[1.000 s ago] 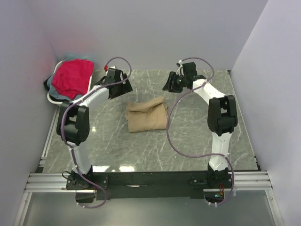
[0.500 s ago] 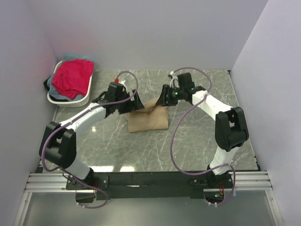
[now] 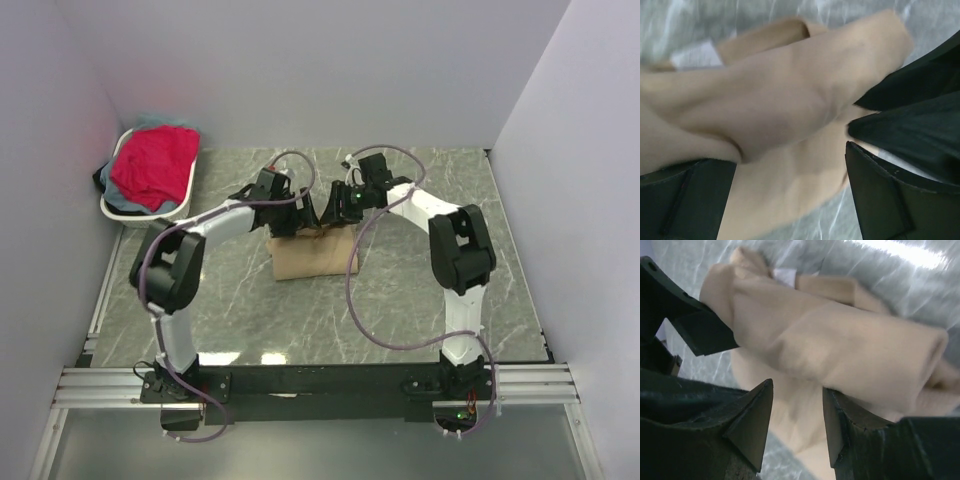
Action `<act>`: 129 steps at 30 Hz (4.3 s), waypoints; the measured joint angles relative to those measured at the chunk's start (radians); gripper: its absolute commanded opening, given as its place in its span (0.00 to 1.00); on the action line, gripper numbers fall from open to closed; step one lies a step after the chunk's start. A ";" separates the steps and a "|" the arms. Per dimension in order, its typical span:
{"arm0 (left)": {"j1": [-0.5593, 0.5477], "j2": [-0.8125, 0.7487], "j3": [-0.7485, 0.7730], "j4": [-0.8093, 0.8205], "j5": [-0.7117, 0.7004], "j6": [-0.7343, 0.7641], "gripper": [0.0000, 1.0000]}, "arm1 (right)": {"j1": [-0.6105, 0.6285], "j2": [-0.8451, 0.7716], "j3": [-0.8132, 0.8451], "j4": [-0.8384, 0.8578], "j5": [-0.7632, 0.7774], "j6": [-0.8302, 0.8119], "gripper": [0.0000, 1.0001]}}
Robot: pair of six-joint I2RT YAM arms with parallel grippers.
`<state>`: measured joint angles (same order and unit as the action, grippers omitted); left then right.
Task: Fold and stack the t-shirts
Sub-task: Fold the tshirt
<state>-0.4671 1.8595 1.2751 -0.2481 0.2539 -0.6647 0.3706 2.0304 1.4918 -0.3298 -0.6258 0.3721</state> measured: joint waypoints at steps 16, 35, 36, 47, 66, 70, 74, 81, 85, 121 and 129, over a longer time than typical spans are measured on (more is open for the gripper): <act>0.156 0.221 0.293 -0.042 -0.027 0.031 0.94 | -0.072 0.275 0.441 -0.069 0.013 -0.003 0.53; 0.177 0.028 0.125 -0.018 -0.021 0.047 0.95 | -0.090 -0.020 0.032 -0.103 0.112 -0.059 0.54; 0.171 0.023 0.125 -0.013 -0.021 0.047 0.95 | -0.089 -0.032 0.012 -0.110 0.125 -0.063 0.54; 0.121 0.071 0.122 -0.005 -0.050 0.047 0.94 | 0.004 -0.063 -0.121 -0.158 0.271 -0.090 0.27; 0.121 0.200 0.177 -0.029 -0.110 0.064 0.77 | 0.050 -0.216 -0.301 -0.139 0.514 -0.039 0.38; 0.122 0.200 0.176 -0.018 -0.093 0.074 0.81 | 0.035 -0.227 -0.338 -0.127 0.544 -0.026 0.58; 0.122 0.179 0.156 -0.003 -0.085 0.079 0.85 | 0.024 -0.298 -0.388 -0.127 0.537 -0.022 0.60; 0.114 0.024 0.092 -0.063 -0.203 0.076 0.91 | 0.023 -0.454 -0.414 -0.124 0.488 -0.021 0.63; 0.113 -0.111 0.038 -0.077 -0.267 0.072 0.90 | 0.023 -0.468 -0.446 -0.108 0.454 -0.017 0.66; 0.084 0.101 -0.024 0.136 -0.047 0.072 0.82 | -0.099 -0.082 -0.191 0.059 0.266 0.032 0.74; 0.074 0.101 -0.063 0.211 -0.011 0.055 0.69 | -0.107 0.030 -0.136 0.129 0.082 0.066 0.55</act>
<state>-0.3931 1.9606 1.2125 -0.0368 0.2432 -0.6098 0.2638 2.0602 1.3560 -0.2012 -0.5438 0.4381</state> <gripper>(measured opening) 0.761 0.678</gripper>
